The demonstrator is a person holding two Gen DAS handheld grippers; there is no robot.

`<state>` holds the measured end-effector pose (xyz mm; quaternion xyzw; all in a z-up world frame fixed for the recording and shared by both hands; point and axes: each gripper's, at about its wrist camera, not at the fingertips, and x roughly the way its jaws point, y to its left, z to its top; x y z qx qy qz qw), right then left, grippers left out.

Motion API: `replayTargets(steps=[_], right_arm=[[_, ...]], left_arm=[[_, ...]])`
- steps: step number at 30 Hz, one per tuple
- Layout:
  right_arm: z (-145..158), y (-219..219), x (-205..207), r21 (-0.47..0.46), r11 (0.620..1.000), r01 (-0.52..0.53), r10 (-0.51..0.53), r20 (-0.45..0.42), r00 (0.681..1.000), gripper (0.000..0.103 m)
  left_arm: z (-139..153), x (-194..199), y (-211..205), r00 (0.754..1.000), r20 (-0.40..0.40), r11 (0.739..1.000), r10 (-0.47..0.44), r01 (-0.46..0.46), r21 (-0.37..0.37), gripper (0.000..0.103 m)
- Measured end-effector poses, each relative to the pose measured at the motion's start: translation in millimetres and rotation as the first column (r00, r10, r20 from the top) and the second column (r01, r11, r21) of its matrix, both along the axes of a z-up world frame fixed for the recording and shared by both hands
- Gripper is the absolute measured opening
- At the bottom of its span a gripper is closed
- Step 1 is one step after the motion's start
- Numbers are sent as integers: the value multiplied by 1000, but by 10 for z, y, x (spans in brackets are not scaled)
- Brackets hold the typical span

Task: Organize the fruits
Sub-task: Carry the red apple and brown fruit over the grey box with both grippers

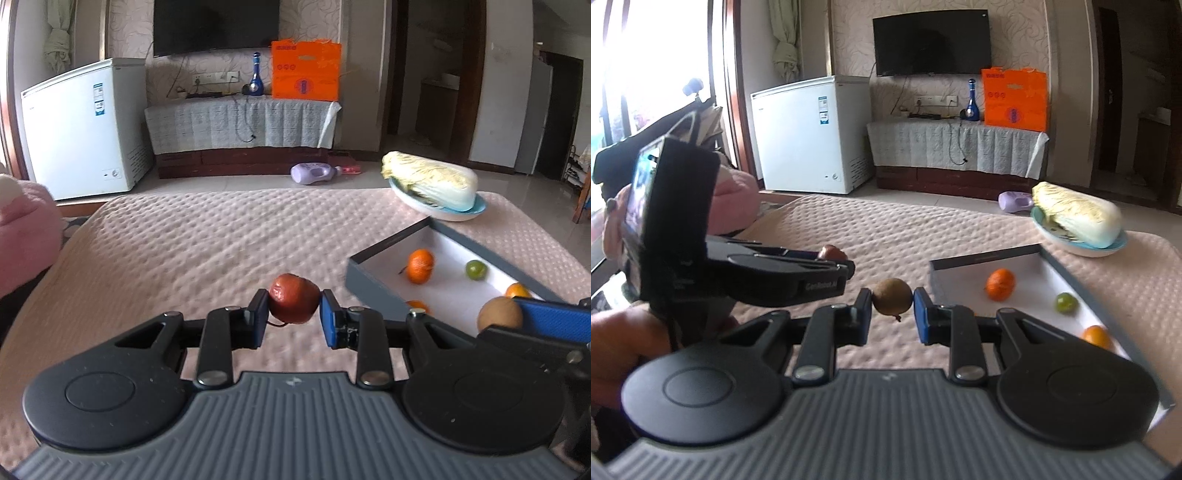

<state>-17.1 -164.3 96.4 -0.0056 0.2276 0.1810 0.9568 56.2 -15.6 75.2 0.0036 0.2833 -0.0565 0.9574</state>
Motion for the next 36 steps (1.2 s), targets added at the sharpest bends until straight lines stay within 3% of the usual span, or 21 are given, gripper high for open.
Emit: replayTargets(steps=[6, 19, 36], right_arm=[[-52, -241, -140, -69, 998, 3, -3, 2, 1000, 27], [-185, -705, -111, -17, 991, 132, -133, -44, 990, 27], [-297, -1039, -185, -39, 983, 178, -182, -110, 977, 27]], left_arm=[[17, 21, -239, 999, 11, 999, -41, 41, -13, 35], [-2, 83, -631, 996, 28, 995, -89, 90, -34, 35], [-155, 169, -1428, 973, 27, 972, -230, 231, -33, 35]])
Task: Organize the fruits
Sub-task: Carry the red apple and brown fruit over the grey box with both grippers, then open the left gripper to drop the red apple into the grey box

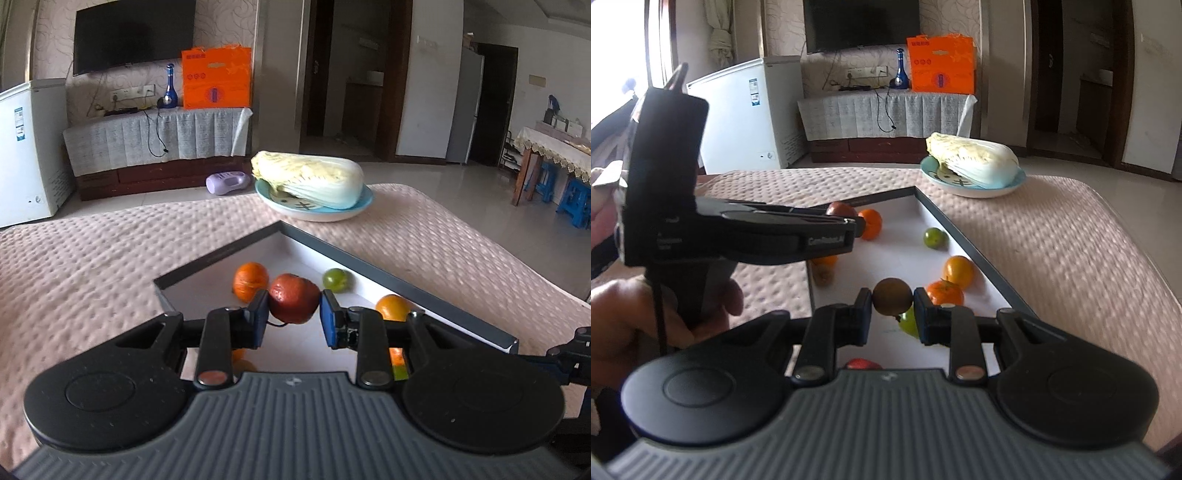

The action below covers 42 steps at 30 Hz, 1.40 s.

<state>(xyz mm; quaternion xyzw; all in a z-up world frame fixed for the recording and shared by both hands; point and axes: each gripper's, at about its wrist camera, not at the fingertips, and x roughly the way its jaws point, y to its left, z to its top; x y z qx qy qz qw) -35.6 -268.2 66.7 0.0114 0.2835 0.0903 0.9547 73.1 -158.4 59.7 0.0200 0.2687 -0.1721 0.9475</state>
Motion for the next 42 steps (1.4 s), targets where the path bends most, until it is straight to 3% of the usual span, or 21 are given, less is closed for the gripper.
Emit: replayTargets(steps=[9, 14, 20, 42], right_arm=[[-44, -6, 3, -5, 1000, -10, 10, -20, 1000, 27], [-49, -38, -4, -4, 1000, -8, 8, -22, 1000, 27], [-59, -76, -5, -1, 1000, 6, -6, -23, 1000, 27], [-36, 31, 235, 5, 998, 60, -60, 23, 998, 28]], left_arm=[[-74, 74, -225, 1000, -9, 1000, -29, 29, 8, 35], [-86, 98, -298, 999, -7, 999, -44, 44, -2, 42], [-77, 87, -301, 999, -4, 999, -44, 44, -11, 43], [136, -65, 186, 1000, 27, 999, 15, -14, -43, 43]])
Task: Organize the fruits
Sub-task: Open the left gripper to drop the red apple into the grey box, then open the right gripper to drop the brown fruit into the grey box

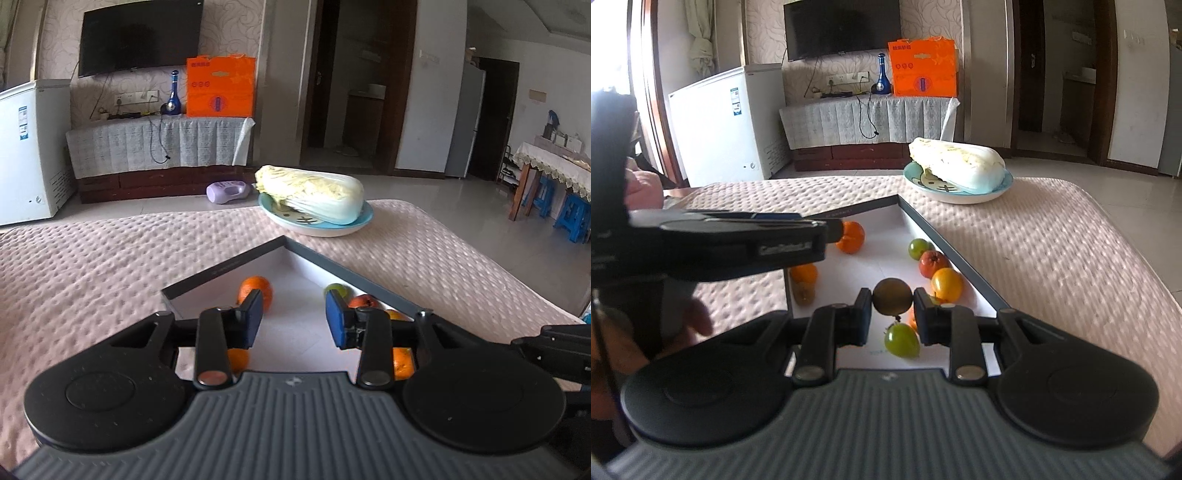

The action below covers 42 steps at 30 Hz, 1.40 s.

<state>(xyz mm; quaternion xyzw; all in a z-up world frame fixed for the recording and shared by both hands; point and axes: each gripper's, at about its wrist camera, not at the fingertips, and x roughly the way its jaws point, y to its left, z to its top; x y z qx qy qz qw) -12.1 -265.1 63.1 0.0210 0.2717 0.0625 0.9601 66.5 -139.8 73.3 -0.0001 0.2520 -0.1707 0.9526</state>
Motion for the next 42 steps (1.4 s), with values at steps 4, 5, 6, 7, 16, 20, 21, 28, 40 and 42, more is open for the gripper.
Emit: replayTargets(steps=[4, 5, 6, 7, 16, 20, 21, 28, 40, 42], right_arm=[[-9, 47, 56, -3, 1000, 8, -8, 1, 1000, 28], [-10, 53, 71, -3, 1000, 12, -12, 1, 1000, 28], [-12, 56, 81, -1, 1000, 17, -17, 1, 1000, 28], [-14, 63, 97, -1, 1000, 20, -20, 0, 1000, 28], [-47, 173, 219, 0, 1000, 32, -32, -10, 999, 28], [-73, 238, 273, -3, 999, 37, -37, -15, 999, 28], [-76, 237, 284, -1, 999, 39, -39, -16, 999, 28], [-112, 297, 387, 11, 999, 40, -39, -29, 999, 28], [-170, 361, 473, 30, 999, 45, -43, -54, 998, 28], [-178, 357, 478, 31, 998, 53, -51, -60, 997, 28]], left_arm=[[18, -40, 113, 1000, 1, 1000, 7, -7, 11, 43], [25, -51, 139, 1000, 1, 1000, 8, -8, 13, 43], [30, -64, 169, 1000, 2, 1000, 10, -10, 16, 43], [33, -73, 196, 1000, 1, 1000, 10, -10, 17, 43], [16, -195, 356, 1000, -18, 999, 1, -1, 32, 49], [-5, -276, 372, 1000, -11, 998, -11, 12, 59, 52], [-13, -296, 376, 1000, -12, 998, -13, 14, 66, 52], [-9, -475, 460, 1000, -17, 996, -14, 16, 92, 52], [110, -1078, 737, 997, -68, 994, 22, -15, 106, 58], [117, -1164, 774, 997, -65, 994, 33, -26, 102, 70]])
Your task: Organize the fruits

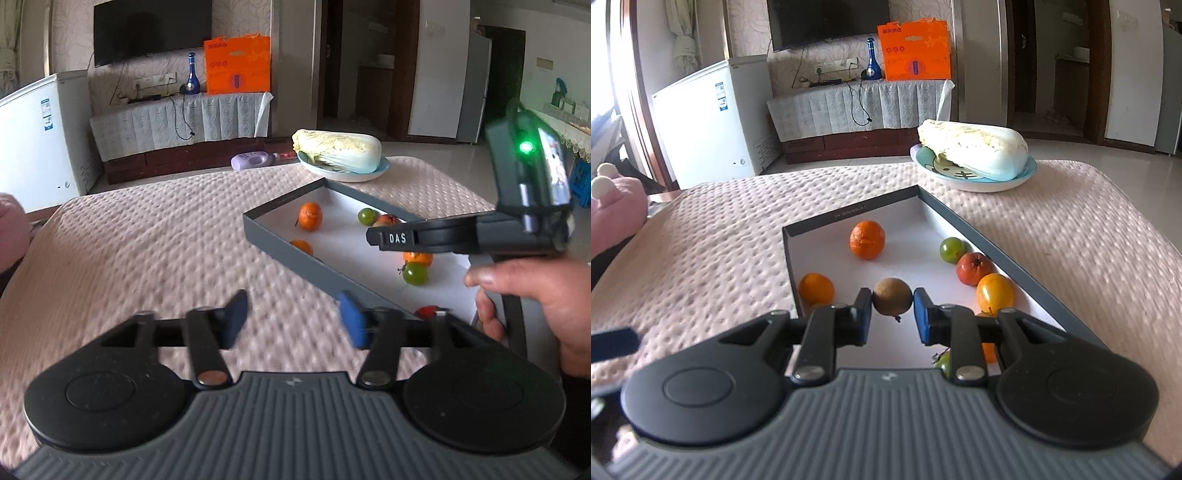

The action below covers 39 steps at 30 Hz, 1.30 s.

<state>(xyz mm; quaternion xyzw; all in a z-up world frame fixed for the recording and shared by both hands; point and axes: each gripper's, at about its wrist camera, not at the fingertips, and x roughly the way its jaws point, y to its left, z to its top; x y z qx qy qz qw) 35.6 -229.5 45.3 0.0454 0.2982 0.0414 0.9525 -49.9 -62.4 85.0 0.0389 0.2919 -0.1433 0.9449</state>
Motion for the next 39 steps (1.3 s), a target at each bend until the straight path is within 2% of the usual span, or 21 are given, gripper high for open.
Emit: replayTargets(steps=[3, 8, 10, 11, 12, 13, 17, 21, 27, 31, 39], right_arm=[[-15, 3, 5, -6, 1000, 14, -14, -6, 1000, 28], [-22, -6, 1, -1, 999, 34, -34, -13, 999, 28], [-17, -10, -11, 4, 999, 35, -35, -11, 999, 52], [-9, -11, -25, 3, 999, 37, -37, -4, 999, 56], [-1, -13, -35, 3, 999, 34, -34, 2, 999, 57], [13, -22, -48, 9, 1000, 28, -28, 8, 1000, 57], [44, -71, -99, 15, 1000, 17, -17, 15, 1000, 57], [65, -168, -173, 24, 999, 22, -22, 21, 1000, 57], [83, -332, -291, 19, 999, 33, -33, 27, 999, 57], [125, -411, -370, 25, 999, 41, -42, 38, 998, 57], [207, -527, -578, 2, 1000, 27, -27, 71, 997, 57]], left_arm=[[2, 23, -27, 1000, 11, 1000, 7, -7, -8, 73], [-71, 192, -54, 997, -38, 998, 69, -69, -8, 76], [-86, 255, -60, 995, -47, 996, 87, -86, 10, 77], [-90, 265, -67, 994, -43, 995, 95, -94, 24, 78], [-88, 272, -71, 994, -30, 994, 104, -103, 36, 83], [-82, 270, -81, 993, -12, 992, 115, -114, 53, 90], [-44, 236, -67, 986, 66, 985, 151, -156, 78, 99], [-30, 271, -61, 979, 56, 977, 197, -201, 66, 100], [-29, 326, -126, 948, 101, 942, 301, -313, 126, 100], [-12, 377, -108, 936, 90, 929, 339, -348, 126, 100], [62, 386, -72, 915, 103, 914, 389, -397, 79, 100]])
